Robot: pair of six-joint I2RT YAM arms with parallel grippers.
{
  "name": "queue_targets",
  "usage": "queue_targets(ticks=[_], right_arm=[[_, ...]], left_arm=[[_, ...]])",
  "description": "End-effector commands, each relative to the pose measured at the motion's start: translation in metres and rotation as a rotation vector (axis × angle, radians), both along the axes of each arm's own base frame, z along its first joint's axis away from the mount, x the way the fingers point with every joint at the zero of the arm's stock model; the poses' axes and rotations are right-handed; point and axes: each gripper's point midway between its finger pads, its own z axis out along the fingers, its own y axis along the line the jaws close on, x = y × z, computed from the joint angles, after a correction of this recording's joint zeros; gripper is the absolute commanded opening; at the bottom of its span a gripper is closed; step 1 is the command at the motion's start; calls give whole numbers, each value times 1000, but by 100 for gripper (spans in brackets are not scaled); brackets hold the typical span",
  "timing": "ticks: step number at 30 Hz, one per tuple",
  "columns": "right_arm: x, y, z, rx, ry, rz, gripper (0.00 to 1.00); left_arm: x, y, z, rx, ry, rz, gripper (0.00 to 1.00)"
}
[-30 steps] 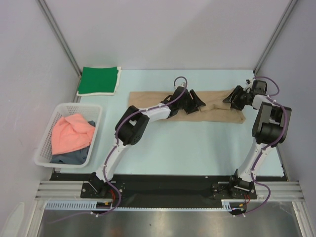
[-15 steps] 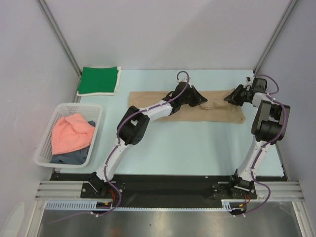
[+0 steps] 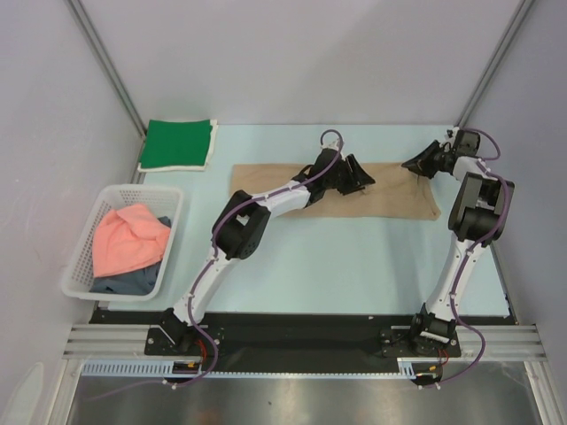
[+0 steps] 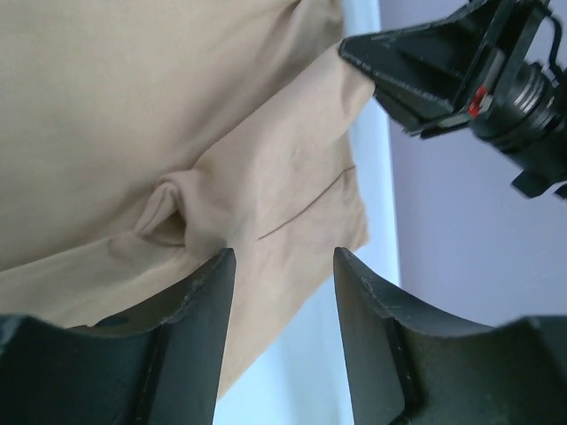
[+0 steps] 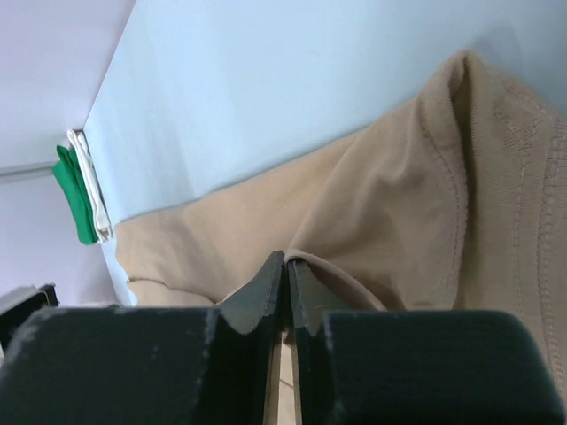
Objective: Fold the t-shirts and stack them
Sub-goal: Fold the tshirt
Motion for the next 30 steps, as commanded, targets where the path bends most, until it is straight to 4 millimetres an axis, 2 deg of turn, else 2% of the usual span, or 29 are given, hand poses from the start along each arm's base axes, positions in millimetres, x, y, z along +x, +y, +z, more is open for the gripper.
queue_targets(ticks=[1,2,5,6,8,11,12,13,14,15,16,17,18,19,21,22,24,25,27,29,30], right_arm=[[9,-2,12,32,-2,-9,11],[10,-4,15,26,-6,-14,16],[6,-11,13,-24,18,-9,18],[3,-18,10,-70,27,-17,20],[-6,-24,8,-108,62,-16,22],[-14,-35,14,-183,67,-13,28],[-14,-34,19,-178,54,-2,29],[-16,-32,25,-167,52,1,31],[-17,-29,30,-153,48,5,36],[-20,-24,33,-127,49,17,38],[-23,-21,37,-119,45,17,38],[-25,-17,50,-101,32,-2,38],[-27,-11,54,-80,16,9,38],[-30,-4,49,-70,13,11,38],[-34,3,54,-48,13,-1,39],[-39,6,47,-35,25,-8,39],[-41,7,53,-28,16,-44,38],[-37,8,56,-30,-24,-52,38],[-40,14,49,-11,1,-48,39],[-41,8,46,-55,20,-70,40],[-45,-9,39,-122,61,-135,41]], left_arm=[[-2,6,53,11,-120,-31,54],[-2,9,52,35,-141,-40,54],[-3,17,48,85,-169,-66,51],[-5,18,48,85,-172,-85,48],[-6,19,53,89,-215,-126,46],[-5,23,57,135,-278,-181,54],[-5,27,53,161,-278,-197,58],[-3,31,51,181,-288,-206,67],[5,37,51,203,-332,-236,68],[6,42,43,219,-325,-261,61],[4,45,41,202,-318,-306,50],[13,56,38,201,-313,-303,37],[14,58,38,184,-315,-310,30],[12,60,40,159,-308,-330,30],[9,56,40,132,-300,-340,29],[7,53,40,123,-297,-345,28],[4,49,34,105,-258,-339,28],[3,47,25,102,-234,-336,28],[5,44,26,69,-224,-326,26],[1,41,30,46,-231,-326,25],[4,39,37,43,-264,-313,25]])
